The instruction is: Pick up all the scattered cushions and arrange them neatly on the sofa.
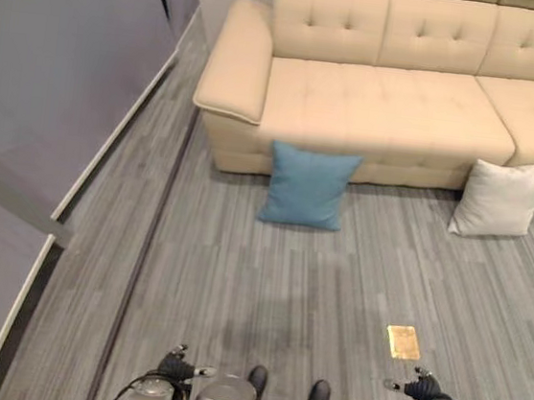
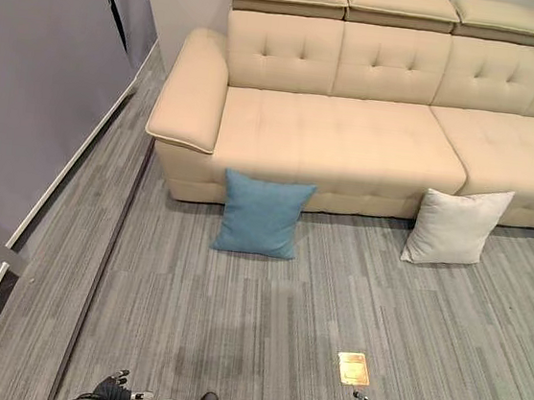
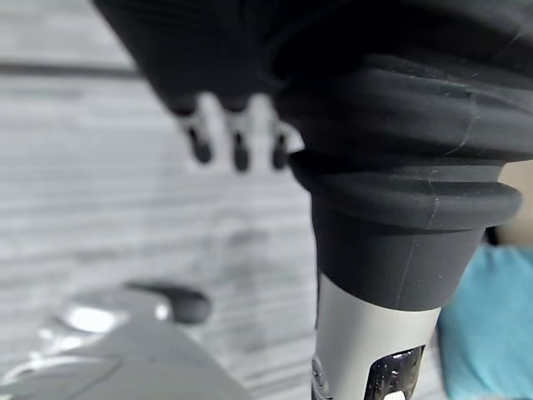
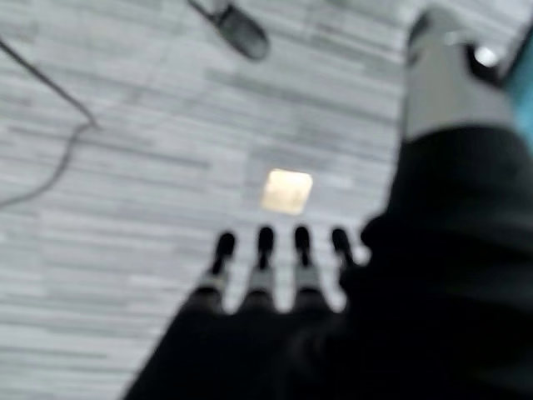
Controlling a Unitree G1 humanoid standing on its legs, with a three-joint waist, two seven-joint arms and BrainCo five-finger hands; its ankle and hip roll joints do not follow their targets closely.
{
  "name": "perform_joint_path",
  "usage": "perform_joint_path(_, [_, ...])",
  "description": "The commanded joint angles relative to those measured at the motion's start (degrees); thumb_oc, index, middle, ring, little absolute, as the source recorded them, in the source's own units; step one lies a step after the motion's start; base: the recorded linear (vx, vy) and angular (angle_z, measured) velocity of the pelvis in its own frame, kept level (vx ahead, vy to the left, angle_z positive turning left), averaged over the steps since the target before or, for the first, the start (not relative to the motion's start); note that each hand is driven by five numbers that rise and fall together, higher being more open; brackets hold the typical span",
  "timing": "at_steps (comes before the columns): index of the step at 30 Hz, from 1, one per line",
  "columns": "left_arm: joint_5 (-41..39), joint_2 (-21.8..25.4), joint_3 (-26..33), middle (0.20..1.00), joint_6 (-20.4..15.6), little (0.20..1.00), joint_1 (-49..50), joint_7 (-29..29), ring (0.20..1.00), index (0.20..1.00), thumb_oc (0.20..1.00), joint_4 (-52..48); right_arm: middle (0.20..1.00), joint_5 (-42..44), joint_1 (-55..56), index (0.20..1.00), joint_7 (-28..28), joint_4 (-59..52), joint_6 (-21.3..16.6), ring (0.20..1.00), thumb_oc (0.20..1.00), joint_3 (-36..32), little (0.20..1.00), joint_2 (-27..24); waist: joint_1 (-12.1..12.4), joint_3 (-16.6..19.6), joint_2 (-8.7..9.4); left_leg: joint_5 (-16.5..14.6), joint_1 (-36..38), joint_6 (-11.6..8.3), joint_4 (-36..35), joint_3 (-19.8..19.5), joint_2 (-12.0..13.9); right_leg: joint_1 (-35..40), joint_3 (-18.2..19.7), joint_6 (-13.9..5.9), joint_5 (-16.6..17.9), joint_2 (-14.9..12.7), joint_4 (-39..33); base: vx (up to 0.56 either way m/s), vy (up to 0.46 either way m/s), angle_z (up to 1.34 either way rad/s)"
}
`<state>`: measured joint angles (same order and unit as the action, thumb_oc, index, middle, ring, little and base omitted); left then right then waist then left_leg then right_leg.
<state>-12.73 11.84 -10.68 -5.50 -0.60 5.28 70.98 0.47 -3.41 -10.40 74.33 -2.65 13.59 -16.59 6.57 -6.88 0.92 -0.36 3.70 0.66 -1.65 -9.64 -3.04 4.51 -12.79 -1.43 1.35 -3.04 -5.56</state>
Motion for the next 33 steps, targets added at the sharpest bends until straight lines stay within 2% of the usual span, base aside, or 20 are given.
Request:
perform_joint_path(1, [0.1,0.3,1.8,1.000,-0.4,1.000,-1.4,0.6,1.000,1.000,1.000,2.6,1.000,0.6,-1.3,1.000,-0.6,0.0,-0.3,1.000,1.000,1.4,1.000,-0.5,1.4,1.5,1.83,-2.9,-2.3,-1.48,0.4,-4.2,-1.0,-0.5,2.1,-3.71,-4.7,-2.1,3.0,0.00,0.000,0.00])
perform_joint_path(11, [-0.6,1.0,3.8,1.000,-0.2,1.000,0.2,0.3,1.000,1.000,1.000,3.4,1.000,0.6,-1.0,1.000,-0.3,-0.3,-0.1,1.000,1.000,1.4,1.000,0.2,2.6,2.1,2.07,-4.2,0.0,-0.54,0.1,-3.5,-1.0,0.1,1.9,-4.56,-5.3,-2.8,4.9,0.02,0.029,-0.06])
perform_joint_path(21, [-1.1,2.3,4.3,1.000,-0.1,1.000,-0.2,-0.2,1.000,1.000,1.000,2.9,1.000,0.2,-2.0,1.000,0.1,-0.9,0.5,1.000,1.000,2.2,1.000,0.8,4.2,1.0,2.77,-6.2,-0.9,1.49,4.3,-4.0,-2.5,-3.3,2.4,-5.49,-6.8,-4.1,12.8,0.00,0.073,-0.04])
perform_joint_path(23, [-1.1,2.9,4.7,1.000,-0.1,1.000,0.1,-0.6,1.000,1.000,1.000,2.9,1.000,-0.2,-2.3,1.000,0.3,-1.3,0.6,1.000,1.000,2.7,1.000,1.2,5.0,0.1,2.97,-6.8,-0.7,2.48,5.4,-4.4,-2.8,-5.9,2.4,-6.48,-6.9,-4.6,19.4,-0.01,0.140,-0.15])
perform_joint_path(24, [-1.4,3.9,5.2,1.000,0.2,1.000,0.2,-0.6,1.000,1.000,1.000,2.5,1.000,-0.2,-2.4,1.000,0.5,-1.6,0.9,1.000,1.000,3.3,1.000,1.7,5.4,-1.6,3.23,-7.5,-0.3,3.70,7.6,-5.6,-3.0,-8.7,3.1,-7.64,-5.0,-4.3,28.0,-0.01,0.114,-0.15])
perform_joint_path(28, [-1.9,4.4,5.9,1.000,0.1,1.000,0.5,-0.5,1.000,1.000,1.000,2.4,1.000,-0.4,-2.3,1.000,0.5,-2.2,0.9,1.000,1.000,3.6,1.000,1.9,5.8,-2.6,3.16,-8.2,1.1,4.37,7.7,-6.3,-3.0,-12.3,2.9,-8.02,-3.7,-4.0,33.8,0.04,0.073,0.01])
perform_joint_path(30, [-1.9,4.5,6.0,1.000,0.0,1.000,0.6,-0.6,1.000,1.000,1.000,2.5,1.000,-0.7,-2.6,1.000,0.5,-2.3,1.1,1.000,1.000,3.8,1.000,1.9,5.9,-2.7,3.73,-8.8,2.8,4.34,6.6,-7.0,-2.9,-13.4,2.0,-7.73,-3.3,-4.4,31.2,0.17,-0.017,0.05])
perform_joint_path(31, [-2.0,4.6,6.0,1.000,-0.1,1.000,0.3,-0.5,1.000,1.000,1.000,2.5,1.000,-0.8,-3.0,1.000,0.5,-2.6,1.2,1.000,1.000,4.1,1.000,1.8,5.9,-2.9,4.50,-9.3,3.5,3.91,6.0,-7.8,-3.2,-13.8,1.5,-7.03,-3.1,-4.5,24.8,0.15,-0.051,0.07])
perform_joint_path(32, [-2.0,4.6,6.0,1.000,-0.1,1.000,0.3,-0.5,1.000,1.000,1.000,2.5,1.000,-0.8,-3.1,1.000,0.5,-2.6,1.2,1.000,1.000,4.2,1.000,1.9,5.9,-3.0,4.43,-9.3,3.6,3.89,6.0,-7.8,-3.1,-13.7,1.4,-7.00,-3.1,-4.4,24.6,0.20,-0.072,0.10])
perform_joint_path(33, [-2.3,4.6,5.9,1.000,-0.4,1.000,-0.1,-0.3,1.000,1.000,1.000,2.8,1.000,-0.6,-3.5,1.000,0.3,-3.0,1.2,1.000,1.000,4.4,1.000,1.7,5.5,-3.1,5.08,-9.6,3.8,3.63,5.8,-8.7,-3.5,-15.1,2.7,-6.82,-1.5,-3.7,18.3,0.12,-0.033,0.13])
